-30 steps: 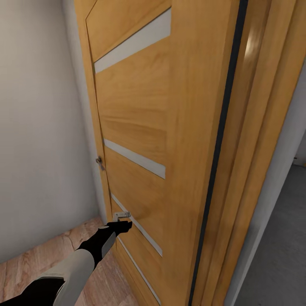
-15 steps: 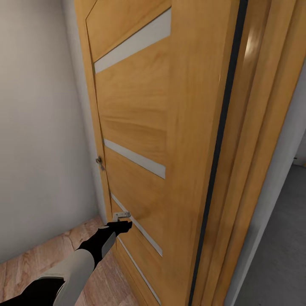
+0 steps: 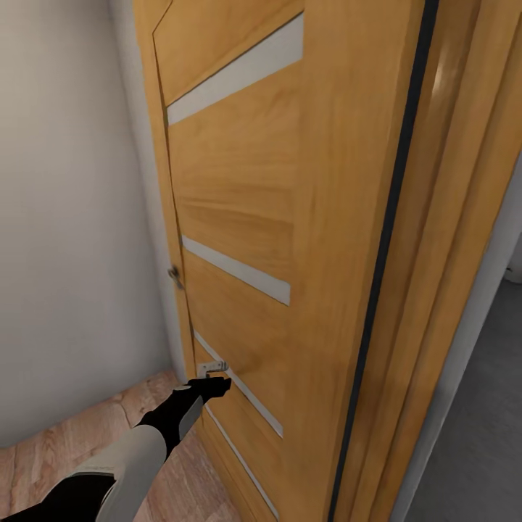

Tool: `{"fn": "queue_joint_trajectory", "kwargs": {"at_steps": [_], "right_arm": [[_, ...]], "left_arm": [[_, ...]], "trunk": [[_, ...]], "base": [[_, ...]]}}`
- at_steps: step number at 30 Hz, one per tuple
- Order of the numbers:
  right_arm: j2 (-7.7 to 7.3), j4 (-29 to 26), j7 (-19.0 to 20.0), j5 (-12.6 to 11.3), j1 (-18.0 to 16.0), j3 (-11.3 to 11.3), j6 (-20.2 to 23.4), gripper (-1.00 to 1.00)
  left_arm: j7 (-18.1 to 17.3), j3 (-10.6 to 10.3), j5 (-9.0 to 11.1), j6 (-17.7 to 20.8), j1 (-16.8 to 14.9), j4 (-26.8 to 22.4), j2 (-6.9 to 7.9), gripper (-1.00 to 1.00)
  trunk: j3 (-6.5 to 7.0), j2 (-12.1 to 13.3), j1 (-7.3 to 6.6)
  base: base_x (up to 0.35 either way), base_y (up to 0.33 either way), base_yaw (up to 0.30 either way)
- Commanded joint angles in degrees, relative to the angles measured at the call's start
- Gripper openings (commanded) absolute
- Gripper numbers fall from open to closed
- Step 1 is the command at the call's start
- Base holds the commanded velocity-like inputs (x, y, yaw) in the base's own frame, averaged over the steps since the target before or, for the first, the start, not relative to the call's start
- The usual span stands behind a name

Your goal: Move the two storage containers from the living room to the garage. In the garage, place one container on the floor and stack the other container on top of it (either order is fine).

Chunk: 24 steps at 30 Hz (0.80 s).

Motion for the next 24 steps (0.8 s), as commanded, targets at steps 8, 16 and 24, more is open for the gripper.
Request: {"fn": "queue_joint_trajectory", "kwargs": {"at_steps": [8,16,24], "right_arm": [[-0.02,-0.1,0.4,-0.5,0.0,0.1,-0.1,1.0],[-0.02,-0.1,0.4,-0.5,0.0,0.1,-0.1,1.0],[-0.02,-0.1,0.4,-0.5,0.0,0.1,-0.1,1.0]], "left_arm": [[-0.3,-0.2,1.3,0.3,0.0,-0.2,-2.65,1.0],[-0.3,-0.2,1.3,0.3,0.0,-0.2,-2.65,1.0],[-0.3,-0.2,1.3,0.3,0.0,-0.1,-2.57,1.0]], "trunk": [[-0.05,0.0,0.0],[-0.05,0.0,0.0],[-0.05,0.0,0.0]], "base": [[0.0,0.002,0.247],[0.0,0.0,0.287],[0.0,0.0,0.29]]}}
